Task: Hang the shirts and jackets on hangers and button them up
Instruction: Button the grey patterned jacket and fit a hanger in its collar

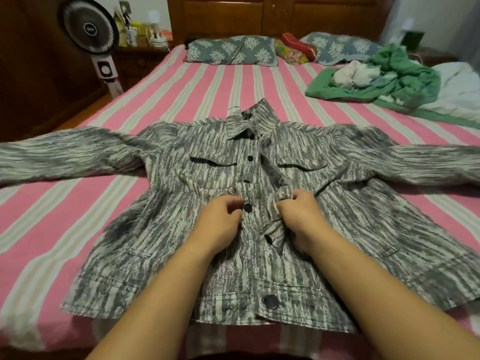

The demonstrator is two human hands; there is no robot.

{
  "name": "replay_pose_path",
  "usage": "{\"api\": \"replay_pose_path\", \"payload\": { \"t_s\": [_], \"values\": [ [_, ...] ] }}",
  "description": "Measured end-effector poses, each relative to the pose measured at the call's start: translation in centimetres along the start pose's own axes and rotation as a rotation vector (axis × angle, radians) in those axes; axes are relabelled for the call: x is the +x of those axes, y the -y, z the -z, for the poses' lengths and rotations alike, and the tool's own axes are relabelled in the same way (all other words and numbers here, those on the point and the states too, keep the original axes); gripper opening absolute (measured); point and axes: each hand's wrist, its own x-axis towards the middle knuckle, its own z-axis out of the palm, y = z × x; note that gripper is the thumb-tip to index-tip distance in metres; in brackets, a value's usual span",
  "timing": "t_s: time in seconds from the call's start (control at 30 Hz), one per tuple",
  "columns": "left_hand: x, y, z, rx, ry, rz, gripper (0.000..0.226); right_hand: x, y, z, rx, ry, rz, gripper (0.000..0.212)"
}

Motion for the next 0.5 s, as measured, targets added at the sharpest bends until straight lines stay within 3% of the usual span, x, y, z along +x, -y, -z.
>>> {"api": "replay_pose_path", "payload": {
  "t_s": [0.03, 0.07, 0.13, 0.2, 0.3, 0.5],
  "values": [
    [0.2, 0.0, 0.0, -0.011, 0.007, 0.013, 0.033, 0.0, -0.1, -0.3, 0.053, 0.021, -0.030, 0.038],
    [0.5, -0.2, -0.1, 0.009, 0.005, 0.025, 0.031, -0.3, 0.0, -0.5, 0.076, 0.029, -0.036, 0.034],
    [1.5, -1.1, -0.4, 0.145, -0.020, 0.043, 0.022, -0.7, -0.2, -0.8, 0.078, -0.005, 0.017, 0.004],
    [2.5, -2.5, -0.7, 0.357, -0.053, 0.052, 0.011, -0.8, -0.3, -0.8, 0.039, -0.039, 0.103, 0.020],
    [2.7, -3.6, -1.8, 0.525, -0.104, 0.004, 0.007, -1.1, -0.3, -0.7, 0.115, -0.131, 0.177, 0.015],
    [0.5, -2.2, -2.2, 0.220, -0.278, -0.114, 0.016, -1.4, 0.0, 0.4, 0.441, 0.024, 0.030, 0.016]
  ]
}}
